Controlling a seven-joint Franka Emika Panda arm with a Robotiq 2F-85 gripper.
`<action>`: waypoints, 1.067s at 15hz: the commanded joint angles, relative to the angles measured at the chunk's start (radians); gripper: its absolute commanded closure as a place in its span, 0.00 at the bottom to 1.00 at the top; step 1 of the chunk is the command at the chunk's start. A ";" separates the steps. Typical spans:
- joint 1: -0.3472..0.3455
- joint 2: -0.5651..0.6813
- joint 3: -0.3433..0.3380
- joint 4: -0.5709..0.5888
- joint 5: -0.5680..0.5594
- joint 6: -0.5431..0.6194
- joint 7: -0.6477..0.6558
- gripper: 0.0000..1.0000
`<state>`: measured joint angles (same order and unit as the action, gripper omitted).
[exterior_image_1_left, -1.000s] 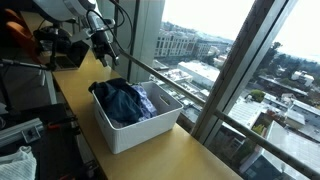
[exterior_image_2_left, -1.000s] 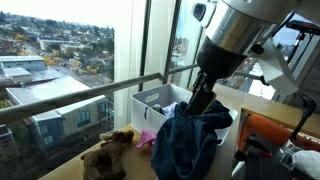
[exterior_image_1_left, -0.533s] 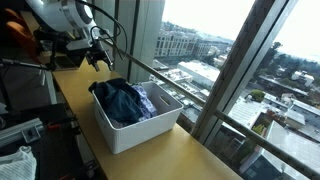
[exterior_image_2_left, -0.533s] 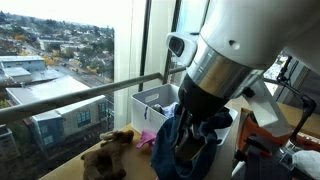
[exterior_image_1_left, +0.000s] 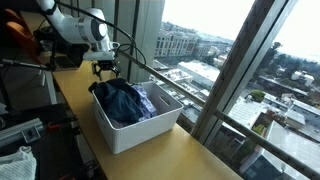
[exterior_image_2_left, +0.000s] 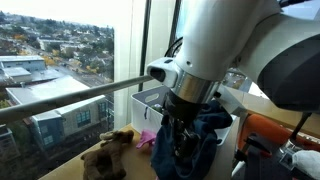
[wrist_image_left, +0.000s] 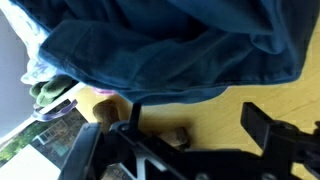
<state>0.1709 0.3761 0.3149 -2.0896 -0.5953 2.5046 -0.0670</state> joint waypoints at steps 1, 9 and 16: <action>-0.103 0.035 0.055 0.035 0.103 0.002 -0.270 0.00; -0.063 0.120 -0.005 0.121 0.272 -0.043 -0.580 0.00; -0.047 0.173 -0.020 0.155 0.278 -0.099 -0.638 0.00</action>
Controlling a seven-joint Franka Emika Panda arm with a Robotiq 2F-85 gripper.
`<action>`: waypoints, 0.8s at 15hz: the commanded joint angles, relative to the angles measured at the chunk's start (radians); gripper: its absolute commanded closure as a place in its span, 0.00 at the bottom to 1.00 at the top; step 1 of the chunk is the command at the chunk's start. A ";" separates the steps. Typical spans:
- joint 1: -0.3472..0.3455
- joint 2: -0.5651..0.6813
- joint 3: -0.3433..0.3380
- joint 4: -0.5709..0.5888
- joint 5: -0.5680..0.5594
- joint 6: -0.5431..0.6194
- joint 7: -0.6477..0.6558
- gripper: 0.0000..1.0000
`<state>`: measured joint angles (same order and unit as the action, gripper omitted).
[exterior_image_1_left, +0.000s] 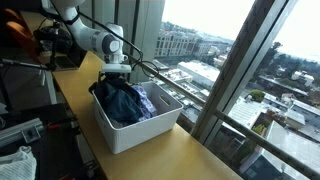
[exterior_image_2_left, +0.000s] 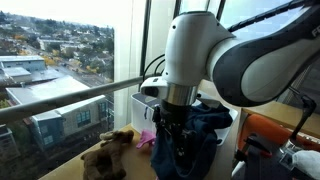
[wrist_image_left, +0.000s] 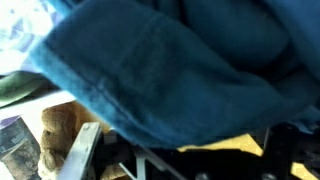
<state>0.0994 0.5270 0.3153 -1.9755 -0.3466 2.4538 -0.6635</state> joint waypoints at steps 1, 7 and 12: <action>0.026 0.028 -0.022 0.047 0.031 -0.053 -0.041 0.00; 0.030 0.048 -0.028 0.049 0.036 -0.056 -0.025 0.39; 0.030 0.024 -0.024 0.030 0.052 -0.053 -0.010 0.77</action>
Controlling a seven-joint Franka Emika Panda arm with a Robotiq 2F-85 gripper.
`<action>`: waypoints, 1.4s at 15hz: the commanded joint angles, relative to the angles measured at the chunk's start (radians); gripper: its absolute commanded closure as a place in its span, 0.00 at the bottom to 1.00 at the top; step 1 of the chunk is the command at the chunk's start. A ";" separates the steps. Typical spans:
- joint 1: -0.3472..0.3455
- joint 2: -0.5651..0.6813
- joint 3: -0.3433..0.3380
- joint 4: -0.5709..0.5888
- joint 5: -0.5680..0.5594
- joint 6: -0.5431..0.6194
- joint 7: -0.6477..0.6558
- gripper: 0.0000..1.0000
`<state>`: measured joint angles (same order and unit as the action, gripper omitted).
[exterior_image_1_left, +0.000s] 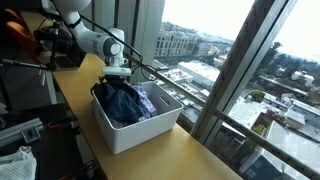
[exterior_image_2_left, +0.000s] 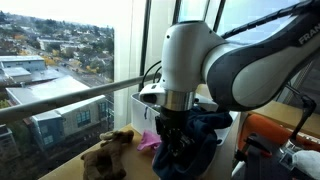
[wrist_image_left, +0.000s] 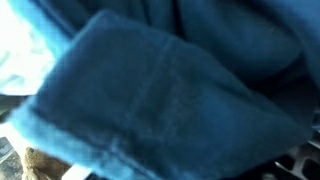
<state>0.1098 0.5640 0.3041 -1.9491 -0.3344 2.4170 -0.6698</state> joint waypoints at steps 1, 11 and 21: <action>0.016 -0.023 -0.008 -0.003 0.053 -0.015 -0.004 0.84; 0.015 -0.345 -0.003 -0.148 0.140 -0.041 0.093 0.98; 0.034 -0.528 -0.081 -0.274 -0.264 -0.133 0.601 0.98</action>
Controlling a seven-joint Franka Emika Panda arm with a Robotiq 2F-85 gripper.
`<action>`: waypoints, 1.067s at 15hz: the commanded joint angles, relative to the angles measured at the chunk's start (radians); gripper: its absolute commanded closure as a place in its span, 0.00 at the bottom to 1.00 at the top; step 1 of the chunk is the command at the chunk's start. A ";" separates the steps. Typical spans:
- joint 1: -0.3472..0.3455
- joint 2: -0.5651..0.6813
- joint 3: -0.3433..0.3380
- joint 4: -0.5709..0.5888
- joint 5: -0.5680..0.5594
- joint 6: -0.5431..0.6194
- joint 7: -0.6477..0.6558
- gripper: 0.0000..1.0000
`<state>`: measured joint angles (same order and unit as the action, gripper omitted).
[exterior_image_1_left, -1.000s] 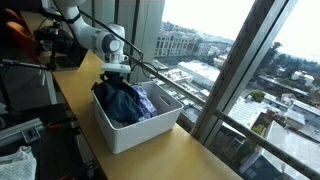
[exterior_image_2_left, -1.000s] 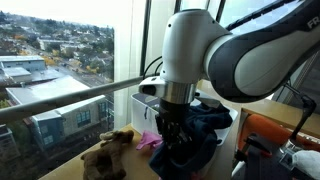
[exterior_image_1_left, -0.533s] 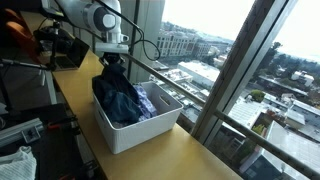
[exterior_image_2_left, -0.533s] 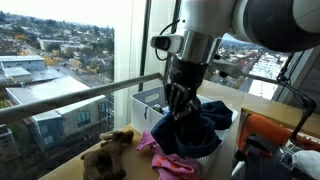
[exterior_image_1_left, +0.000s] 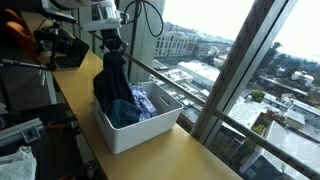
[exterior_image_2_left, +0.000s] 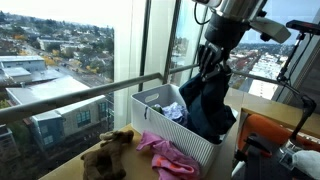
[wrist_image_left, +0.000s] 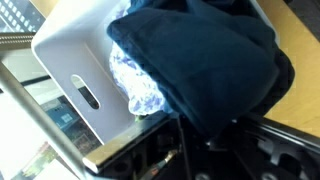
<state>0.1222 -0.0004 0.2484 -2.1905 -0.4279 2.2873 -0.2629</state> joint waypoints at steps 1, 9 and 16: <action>0.018 0.068 -0.034 -0.032 -0.241 -0.001 0.273 0.98; 0.063 0.398 -0.139 0.092 -0.590 -0.098 0.797 0.98; 0.042 0.658 -0.193 0.280 -0.521 -0.048 0.770 0.98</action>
<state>0.1645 0.5501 0.0738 -2.0122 -0.9899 2.2219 0.5403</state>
